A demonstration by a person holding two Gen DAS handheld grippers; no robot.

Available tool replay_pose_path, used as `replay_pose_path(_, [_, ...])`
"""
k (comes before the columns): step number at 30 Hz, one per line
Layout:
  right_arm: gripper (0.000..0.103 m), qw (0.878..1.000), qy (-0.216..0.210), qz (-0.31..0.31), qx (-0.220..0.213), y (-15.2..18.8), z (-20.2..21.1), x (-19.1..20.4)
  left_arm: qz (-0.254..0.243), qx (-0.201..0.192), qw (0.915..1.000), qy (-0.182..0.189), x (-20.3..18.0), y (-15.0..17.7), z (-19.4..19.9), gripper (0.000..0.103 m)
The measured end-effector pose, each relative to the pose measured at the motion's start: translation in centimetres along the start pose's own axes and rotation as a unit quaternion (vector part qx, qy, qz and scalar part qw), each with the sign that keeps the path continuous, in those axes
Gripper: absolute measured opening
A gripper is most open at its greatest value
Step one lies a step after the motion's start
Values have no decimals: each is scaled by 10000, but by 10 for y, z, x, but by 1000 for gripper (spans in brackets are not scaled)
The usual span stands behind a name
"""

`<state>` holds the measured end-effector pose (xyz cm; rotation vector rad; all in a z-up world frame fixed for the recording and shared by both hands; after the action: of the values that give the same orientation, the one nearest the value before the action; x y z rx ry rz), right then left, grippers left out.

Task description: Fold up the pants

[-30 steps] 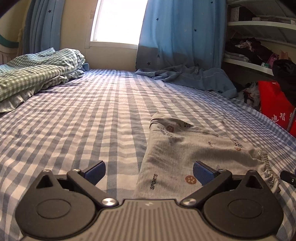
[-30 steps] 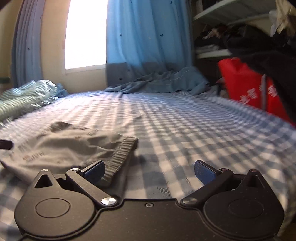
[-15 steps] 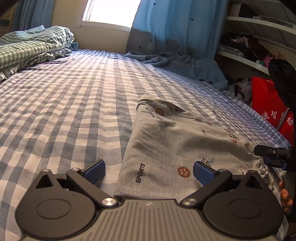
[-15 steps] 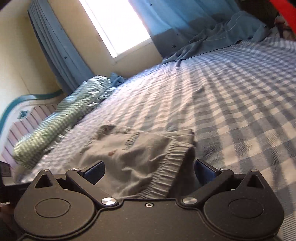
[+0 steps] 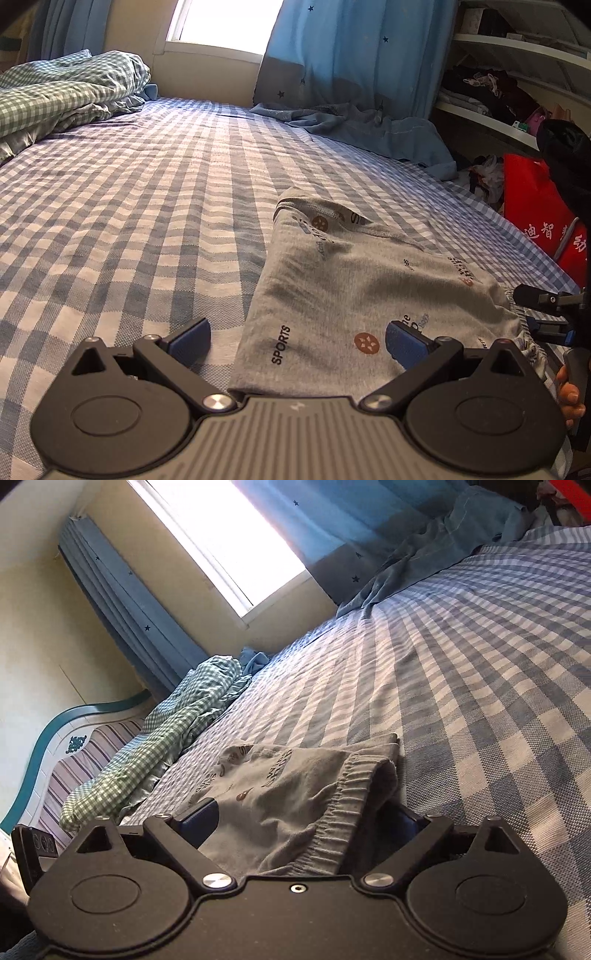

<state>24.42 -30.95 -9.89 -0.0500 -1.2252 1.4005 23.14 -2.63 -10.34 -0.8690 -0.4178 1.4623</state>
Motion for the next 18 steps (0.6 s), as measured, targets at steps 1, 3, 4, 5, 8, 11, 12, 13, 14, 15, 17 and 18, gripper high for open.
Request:
replay_pose_path(1, [90,10000,5,-33,-23,0,0,-1,18,0,10000,-17,-1,-1,1,103])
replay_pose_path(3, [88,10000,58,-65,-43,0,1,-3,103,-19,9999,54,-3,-2,3,102])
replay_pose_path(4, [87,9999,77,-65,-44,0,1,-4,194,-23,9997,145,-5,-2,5,102])
replay_pose_path(5, [86,9999,101,-63,-41,0,0,-4,294,-36,9993,229,-6,-3,7,101])
replay_pose_path(8, [81,9998,177,-84,-48,1,1,-7,677,-18,9967,443,-4,-3,9,90])
replay_pose_path(11, [75,9996,219,-150,-76,1,2,-10,947,114,9951,271,5,-2,8,82])
replay_pose_path(12, [71,9995,249,-174,-86,1,3,-11,995,147,9946,246,7,-2,7,79])
replay_pose_path(13, [64,9993,292,-198,-96,1,3,-12,1019,157,9944,220,8,-2,8,77])
replay_pose_path(14, [60,9991,348,-226,-105,2,3,-14,1031,183,9944,152,8,-2,7,75])
replay_pose_path(15, [53,9987,418,-269,-113,2,3,-17,1025,217,9945,58,8,-2,7,71])
replay_pose_path(17, [44,9979,526,-346,-128,2,4,-21,995,246,9947,-107,8,-2,6,66])
replay_pose_path(18, [41,9977,565,-360,-131,2,4,-22,977,247,9948,-170,7,-2,6,65])
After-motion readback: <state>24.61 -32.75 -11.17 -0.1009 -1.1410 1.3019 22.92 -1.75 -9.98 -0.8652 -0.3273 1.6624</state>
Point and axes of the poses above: each gripper's, at about its wrist camera, not at the fingertips, and z roughly against the way its jaws point, x to its left, y to its underside, the point moved 10 cm from there along -z, roughly the way its jaws point, and after that the axes turned 5 degrees about x, right-handed, at the moved point
